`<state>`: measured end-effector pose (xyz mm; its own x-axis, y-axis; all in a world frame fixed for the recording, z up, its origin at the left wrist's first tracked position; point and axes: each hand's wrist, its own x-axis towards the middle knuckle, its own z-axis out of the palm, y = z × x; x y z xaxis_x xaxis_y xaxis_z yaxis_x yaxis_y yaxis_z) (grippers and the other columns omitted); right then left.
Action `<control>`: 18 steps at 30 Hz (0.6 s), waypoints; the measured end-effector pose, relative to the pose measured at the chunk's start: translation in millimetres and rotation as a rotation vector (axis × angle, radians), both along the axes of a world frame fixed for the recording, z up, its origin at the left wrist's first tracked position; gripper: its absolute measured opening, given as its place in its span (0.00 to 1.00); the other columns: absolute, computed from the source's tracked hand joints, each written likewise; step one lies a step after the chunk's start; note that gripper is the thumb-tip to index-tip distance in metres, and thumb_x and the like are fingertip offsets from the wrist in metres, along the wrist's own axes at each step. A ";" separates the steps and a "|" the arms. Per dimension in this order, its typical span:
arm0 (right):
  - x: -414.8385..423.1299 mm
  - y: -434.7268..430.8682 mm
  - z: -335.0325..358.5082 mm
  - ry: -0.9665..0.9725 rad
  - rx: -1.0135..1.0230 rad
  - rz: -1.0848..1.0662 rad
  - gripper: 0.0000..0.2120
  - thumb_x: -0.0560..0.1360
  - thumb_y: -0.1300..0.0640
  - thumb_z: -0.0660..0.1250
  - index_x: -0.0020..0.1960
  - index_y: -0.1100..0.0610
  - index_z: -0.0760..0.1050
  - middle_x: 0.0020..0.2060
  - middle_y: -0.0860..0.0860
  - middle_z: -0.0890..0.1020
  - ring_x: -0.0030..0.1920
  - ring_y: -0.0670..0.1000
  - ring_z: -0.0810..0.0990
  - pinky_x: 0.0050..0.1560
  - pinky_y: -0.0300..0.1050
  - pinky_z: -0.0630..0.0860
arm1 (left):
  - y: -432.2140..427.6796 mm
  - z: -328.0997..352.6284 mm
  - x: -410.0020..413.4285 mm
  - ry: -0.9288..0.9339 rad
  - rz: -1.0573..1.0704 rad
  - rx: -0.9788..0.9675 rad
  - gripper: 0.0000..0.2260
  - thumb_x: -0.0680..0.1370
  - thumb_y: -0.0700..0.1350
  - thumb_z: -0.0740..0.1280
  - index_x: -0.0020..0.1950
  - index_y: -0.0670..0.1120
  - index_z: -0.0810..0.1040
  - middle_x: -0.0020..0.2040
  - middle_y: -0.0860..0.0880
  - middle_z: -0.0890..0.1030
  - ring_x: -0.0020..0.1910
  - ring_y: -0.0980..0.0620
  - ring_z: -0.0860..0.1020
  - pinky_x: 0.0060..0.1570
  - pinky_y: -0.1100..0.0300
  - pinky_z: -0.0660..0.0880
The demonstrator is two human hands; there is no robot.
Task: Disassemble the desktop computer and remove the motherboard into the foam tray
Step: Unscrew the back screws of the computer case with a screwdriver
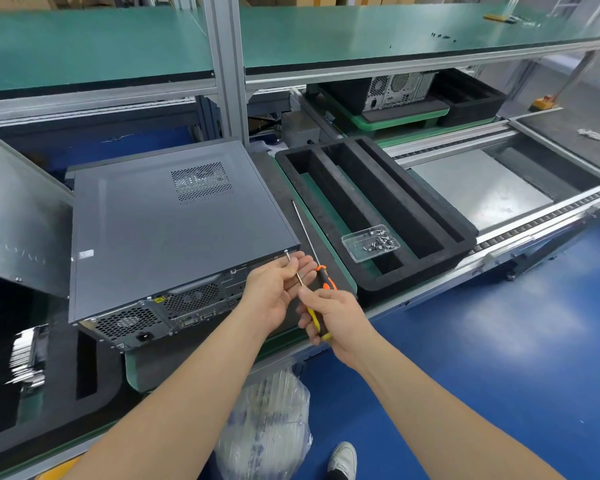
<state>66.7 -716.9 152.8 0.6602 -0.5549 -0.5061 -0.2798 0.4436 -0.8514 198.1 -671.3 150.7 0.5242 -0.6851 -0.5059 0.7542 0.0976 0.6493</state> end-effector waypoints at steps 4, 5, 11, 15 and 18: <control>3.9 -1.3 -0.2 0.290 -0.943 -0.074 0.18 0.73 0.53 0.77 0.37 0.55 0.67 0.29 0.48 0.76 0.30 0.46 0.74 0.32 0.35 0.68 | -1.1 2.8 -5.5 -0.018 0.001 0.018 0.08 0.83 0.36 0.66 0.58 0.35 0.81 0.51 0.38 0.87 0.48 0.44 0.87 0.43 0.57 0.84; 4.6 -1.5 -0.5 0.313 -1.036 -0.088 0.19 0.72 0.54 0.76 0.37 0.53 0.65 0.30 0.47 0.75 0.31 0.45 0.73 0.31 0.34 0.65 | -1.0 3.4 -6.7 -0.036 -0.003 0.030 0.07 0.82 0.37 0.68 0.58 0.36 0.82 0.51 0.39 0.87 0.47 0.45 0.87 0.43 0.57 0.84; 5.4 -5.1 4.9 0.181 -0.304 0.031 0.20 0.78 0.40 0.69 0.43 0.58 0.78 0.33 0.55 0.80 0.28 0.53 0.75 0.28 0.45 0.71 | -3.4 4.8 -4.3 -0.021 0.009 0.049 0.07 0.82 0.33 0.66 0.58 0.34 0.81 0.49 0.39 0.87 0.47 0.46 0.88 0.42 0.59 0.84; -0.3 -7.5 9.7 0.065 0.176 0.098 0.25 0.83 0.42 0.62 0.41 0.59 0.85 0.36 0.60 0.82 0.27 0.52 0.76 0.26 0.41 0.69 | -2.0 4.4 -3.2 -0.015 -0.011 0.057 0.07 0.82 0.33 0.66 0.58 0.35 0.82 0.49 0.40 0.87 0.47 0.46 0.88 0.40 0.60 0.84; -2.1 -8.2 8.6 0.018 0.043 0.095 0.17 0.81 0.48 0.69 0.47 0.62 0.82 0.37 0.59 0.83 0.30 0.50 0.77 0.28 0.41 0.72 | -0.9 4.0 -1.6 -0.008 -0.013 0.028 0.08 0.83 0.33 0.63 0.59 0.34 0.81 0.51 0.38 0.87 0.49 0.44 0.87 0.44 0.57 0.85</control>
<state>64.6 -725.2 161.3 0.6995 -0.4679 -0.5402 -0.3372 0.4503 -0.8267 196.5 -672.2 154.7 0.5197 -0.6772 -0.5208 0.7501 0.0698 0.6577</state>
